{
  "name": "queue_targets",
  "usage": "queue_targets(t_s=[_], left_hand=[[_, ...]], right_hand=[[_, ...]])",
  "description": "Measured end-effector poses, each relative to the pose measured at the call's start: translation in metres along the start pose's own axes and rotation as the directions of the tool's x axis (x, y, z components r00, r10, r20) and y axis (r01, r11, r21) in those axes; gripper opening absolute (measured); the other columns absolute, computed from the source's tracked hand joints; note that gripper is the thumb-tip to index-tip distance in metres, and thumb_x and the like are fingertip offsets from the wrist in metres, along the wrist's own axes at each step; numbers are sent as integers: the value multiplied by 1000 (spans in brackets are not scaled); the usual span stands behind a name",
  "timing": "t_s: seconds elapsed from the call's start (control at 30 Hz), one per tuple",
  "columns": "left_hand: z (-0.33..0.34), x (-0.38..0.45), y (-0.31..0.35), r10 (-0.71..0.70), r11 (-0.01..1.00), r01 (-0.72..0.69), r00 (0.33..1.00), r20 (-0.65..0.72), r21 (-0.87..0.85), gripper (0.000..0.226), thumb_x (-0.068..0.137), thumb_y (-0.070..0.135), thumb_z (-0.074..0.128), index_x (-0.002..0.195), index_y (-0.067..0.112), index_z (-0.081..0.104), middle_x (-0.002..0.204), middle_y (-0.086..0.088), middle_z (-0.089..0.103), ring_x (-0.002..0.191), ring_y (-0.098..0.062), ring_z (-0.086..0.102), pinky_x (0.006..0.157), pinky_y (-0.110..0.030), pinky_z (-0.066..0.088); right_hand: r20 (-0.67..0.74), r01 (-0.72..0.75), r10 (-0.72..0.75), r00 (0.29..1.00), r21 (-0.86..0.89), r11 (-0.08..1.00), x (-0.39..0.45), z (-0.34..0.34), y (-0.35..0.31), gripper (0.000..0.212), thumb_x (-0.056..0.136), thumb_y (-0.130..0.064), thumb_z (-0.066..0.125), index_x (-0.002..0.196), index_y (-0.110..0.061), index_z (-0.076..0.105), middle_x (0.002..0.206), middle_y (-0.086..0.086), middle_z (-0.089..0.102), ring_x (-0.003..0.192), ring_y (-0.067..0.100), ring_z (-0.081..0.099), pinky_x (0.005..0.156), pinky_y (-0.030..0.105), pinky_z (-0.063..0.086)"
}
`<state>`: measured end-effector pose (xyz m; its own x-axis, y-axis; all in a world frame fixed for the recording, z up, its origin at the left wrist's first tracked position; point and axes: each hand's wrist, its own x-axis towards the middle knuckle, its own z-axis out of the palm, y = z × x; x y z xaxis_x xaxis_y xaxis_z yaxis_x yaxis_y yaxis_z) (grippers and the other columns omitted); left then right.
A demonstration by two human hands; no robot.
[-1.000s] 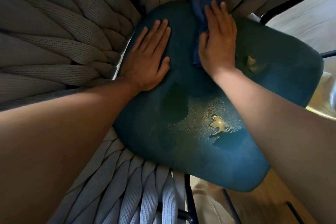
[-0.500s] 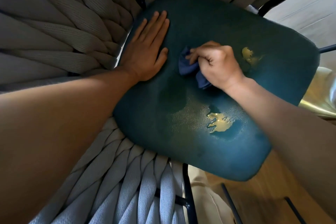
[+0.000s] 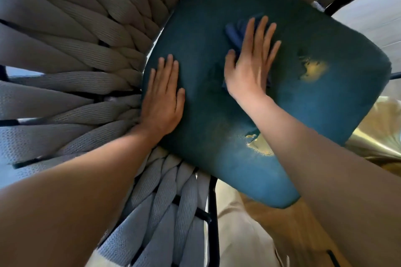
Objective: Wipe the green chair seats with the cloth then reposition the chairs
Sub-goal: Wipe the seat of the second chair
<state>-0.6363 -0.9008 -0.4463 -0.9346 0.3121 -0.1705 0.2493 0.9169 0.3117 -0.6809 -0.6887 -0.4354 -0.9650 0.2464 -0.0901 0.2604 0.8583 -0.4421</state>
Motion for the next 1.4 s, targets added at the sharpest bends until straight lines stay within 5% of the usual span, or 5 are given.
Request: queue_targets(t_s=[0.53, 0.8, 0.97, 1.1, 1.4], left_hand=[[14, -3, -10, 44, 999, -42, 996, -82, 32, 62, 106, 29, 33, 159, 0, 20, 168, -18, 14, 156, -32, 10, 127, -46, 8], [9, -7, -2, -2, 999, 4, 999, -50, 44, 64, 105, 30, 31, 160, 1, 19, 169, -17, 12, 157, -32, 9, 128, -45, 6], [18, -31, 15, -229, 973, 232, 969, -93, 15, 66, 105, 34, 29, 161, 1, 15, 170, -15, 8, 157, -29, 5, 128, -42, 3], [25, -33, 16, -247, 966, 253, 963, -111, 45, 65, 105, 35, 25, 160, 1, 15, 169, -16, 10, 157, -29, 7, 128, -43, 3], [25, -34, 11, -216, 976, 210, 966, -145, -53, 67, 97, 22, 31, 159, -1, 20, 168, -18, 15, 157, -31, 11, 128, -46, 5]], right_hand=[[-148, 494, -472, 869, 210, 844, -51, 19, 27, 35, 82, 5, 50, 105, 3, 75, 119, 17, 72, 116, 36, 65, 101, 41, 47], [148, 120, -202, 968, 435, 892, -57, -19, 11, 40, 84, -8, 42, 93, -15, 80, 76, 3, 72, 83, 12, 68, 83, 20, 50], [-16, 237, -257, 966, 440, 866, -50, -7, -16, 45, 89, -4, 41, 123, -2, 70, 130, 12, 67, 132, 27, 55, 114, 35, 39], [164, 389, -404, 900, 119, 914, -50, 21, -16, 56, 98, -22, 39, 150, -1, 42, 161, 18, 34, 152, 37, 22, 124, 49, 14], [51, 649, -690, 722, 296, 701, -57, 26, 15, 43, 82, 1, 49, 117, 0, 73, 132, 15, 66, 128, 32, 59, 107, 41, 42]])
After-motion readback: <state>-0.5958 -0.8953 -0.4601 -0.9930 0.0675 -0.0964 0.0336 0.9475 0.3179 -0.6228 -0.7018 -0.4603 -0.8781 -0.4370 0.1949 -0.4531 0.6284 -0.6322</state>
